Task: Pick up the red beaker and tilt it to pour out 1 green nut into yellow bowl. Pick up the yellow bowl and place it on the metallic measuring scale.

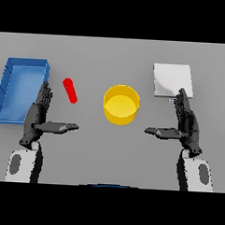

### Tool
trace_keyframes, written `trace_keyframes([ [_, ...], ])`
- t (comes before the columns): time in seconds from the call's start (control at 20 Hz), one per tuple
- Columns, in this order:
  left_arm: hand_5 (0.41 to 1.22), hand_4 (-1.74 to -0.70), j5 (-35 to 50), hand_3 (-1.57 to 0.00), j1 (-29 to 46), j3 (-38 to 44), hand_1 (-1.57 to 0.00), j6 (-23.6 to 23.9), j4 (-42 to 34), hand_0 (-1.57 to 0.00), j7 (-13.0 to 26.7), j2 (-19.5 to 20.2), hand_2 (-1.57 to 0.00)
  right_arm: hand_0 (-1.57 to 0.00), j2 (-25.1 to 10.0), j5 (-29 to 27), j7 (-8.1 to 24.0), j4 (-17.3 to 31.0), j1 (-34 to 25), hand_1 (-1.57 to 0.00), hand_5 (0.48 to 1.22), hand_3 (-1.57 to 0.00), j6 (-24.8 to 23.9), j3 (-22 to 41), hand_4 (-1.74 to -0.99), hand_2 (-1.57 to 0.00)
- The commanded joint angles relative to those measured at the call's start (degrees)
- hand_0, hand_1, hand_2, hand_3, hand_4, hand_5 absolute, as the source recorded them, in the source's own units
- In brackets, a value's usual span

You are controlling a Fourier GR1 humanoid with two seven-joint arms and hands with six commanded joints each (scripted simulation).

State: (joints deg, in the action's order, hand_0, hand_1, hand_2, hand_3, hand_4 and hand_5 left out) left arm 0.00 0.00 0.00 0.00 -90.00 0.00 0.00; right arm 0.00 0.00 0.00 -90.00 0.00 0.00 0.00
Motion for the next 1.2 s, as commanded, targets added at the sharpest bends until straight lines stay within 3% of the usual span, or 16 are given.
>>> trace_keyframes([
  [0.0, 0.652, -1.20, 0.1, 0.00, 0.0, 0.0, 0.00, 0.0, 0.0, 0.00, 0.0, 0.0, 0.00, 0.00, 0.0, 0.0, 0.0, 0.0, 0.0, 0.00, 0.681, 0.00, -0.1, 0.0, -1.245, 0.00],
  [0.25, 0.652, -1.20, 0.3, 0.00, 0.6, -0.1, 0.00, -0.4, -0.4, 0.00, -0.3, 0.1, 0.00, 0.00, 0.4, 0.4, 0.0, 0.2, 0.0, 0.00, 0.681, 0.00, -0.2, 0.4, -1.245, 0.00],
  [0.35, 0.649, -1.21, -4.3, 0.00, 3.9, -3.1, 0.00, -0.7, -4.6, 0.00, -0.7, 2.8, 0.00, 0.00, -3.3, 9.6, -6.3, -4.0, 3.6, 0.00, 0.678, 0.00, -1.8, 4.5, -1.242, 0.00],
  [0.45, 0.654, -1.22, -5.8, 0.00, 6.4, -4.9, 0.00, -1.3, -8.2, 0.00, 0.5, 3.8, 0.00, 0.00, -4.0, 13.9, -5.8, -6.7, 5.1, 0.00, 0.679, 0.00, -3.0, 6.8, -1.235, 0.00],
  [0.55, 0.660, -1.22, -6.7, 0.00, 6.0, -5.6, 0.00, -0.9, -9.6, 0.00, 2.9, 3.9, 0.00, 0.00, -4.4, 15.0, -4.7, -6.5, 5.3, 0.00, 0.678, 0.00, -3.2, 6.9, -1.235, 0.00],
  [0.65, 0.662, -1.23, -7.6, 0.00, 6.2, -6.5, 0.00, -1.1, -9.4, 0.00, 2.8, 3.7, 0.00, 0.00, -3.9, 15.0, -6.1, -7.4, 6.6, 0.00, 0.681, 0.00, -2.7, 7.8, -1.245, 0.00],
  [0.8, 0.691, -1.28, -7.8, 0.00, 2.6, -6.3, 0.00, -1.6, -5.8, 0.00, 4.5, 3.9, 0.00, 0.00, -3.6, 13.0, -5.9, -7.6, 6.2, 0.00, 0.680, 0.00, -1.6, 7.4, -1.265, 0.00],
  [0.95, 0.724, -1.36, -6.9, 0.00, -0.9, -5.3, 0.00, -2.5, -0.7, 0.00, 2.9, 3.5, 0.00, 0.00, -3.7, 12.0, -6.2, -7.7, 6.0, 0.00, 0.676, 0.00, -1.3, 6.8, -1.286, 0.00],
  [1.15, 0.739, -1.38, -7.9, 0.00, -6.7, -3.8, 0.00, -1.5, 6.9, 0.00, 2.5, 3.2, 0.00, 0.00, -3.8, 11.4, -6.1, -8.0, 6.2, 0.00, 0.681, 0.00, -1.0, 6.6, -1.312, 0.00],
])
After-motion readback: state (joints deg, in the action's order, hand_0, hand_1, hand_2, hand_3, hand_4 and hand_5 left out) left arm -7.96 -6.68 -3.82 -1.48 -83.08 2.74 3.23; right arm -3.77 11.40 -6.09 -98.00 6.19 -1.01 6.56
